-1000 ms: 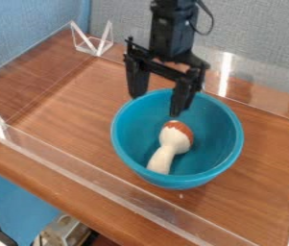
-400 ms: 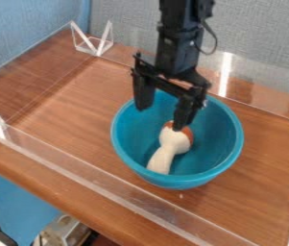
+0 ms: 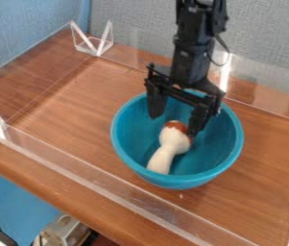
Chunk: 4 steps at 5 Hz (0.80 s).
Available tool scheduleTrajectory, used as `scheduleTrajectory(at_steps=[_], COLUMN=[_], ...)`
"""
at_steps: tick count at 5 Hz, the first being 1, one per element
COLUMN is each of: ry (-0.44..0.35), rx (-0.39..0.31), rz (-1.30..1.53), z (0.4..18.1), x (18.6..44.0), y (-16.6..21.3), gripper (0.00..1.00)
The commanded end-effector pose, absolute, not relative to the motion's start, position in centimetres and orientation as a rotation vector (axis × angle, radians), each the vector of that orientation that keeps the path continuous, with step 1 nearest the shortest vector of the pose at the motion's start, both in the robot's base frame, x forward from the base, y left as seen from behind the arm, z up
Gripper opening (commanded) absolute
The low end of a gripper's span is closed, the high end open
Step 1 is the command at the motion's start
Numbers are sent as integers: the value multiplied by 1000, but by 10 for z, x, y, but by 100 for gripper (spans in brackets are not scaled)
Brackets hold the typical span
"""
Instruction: Remove the mushroom from inside the blue bowl and put it on the table
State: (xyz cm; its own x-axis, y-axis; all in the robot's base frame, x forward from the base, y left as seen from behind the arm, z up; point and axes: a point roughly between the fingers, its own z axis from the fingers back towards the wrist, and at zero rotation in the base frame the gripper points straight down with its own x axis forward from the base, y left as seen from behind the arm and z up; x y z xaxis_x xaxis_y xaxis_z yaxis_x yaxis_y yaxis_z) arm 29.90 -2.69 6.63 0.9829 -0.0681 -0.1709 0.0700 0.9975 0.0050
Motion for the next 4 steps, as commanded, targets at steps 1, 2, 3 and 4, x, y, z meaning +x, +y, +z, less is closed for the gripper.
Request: scheduleTrajectory(at_steps=[1, 2, 3, 4], ry=[111, 98, 77, 56], rx=[7, -5, -14, -24], rz=[-16, 52, 19, -14], z=[68, 70, 84, 97], x=[312, 316, 312, 309], y=[-28, -21, -24, -27], gripper=[0, 0, 0, 0])
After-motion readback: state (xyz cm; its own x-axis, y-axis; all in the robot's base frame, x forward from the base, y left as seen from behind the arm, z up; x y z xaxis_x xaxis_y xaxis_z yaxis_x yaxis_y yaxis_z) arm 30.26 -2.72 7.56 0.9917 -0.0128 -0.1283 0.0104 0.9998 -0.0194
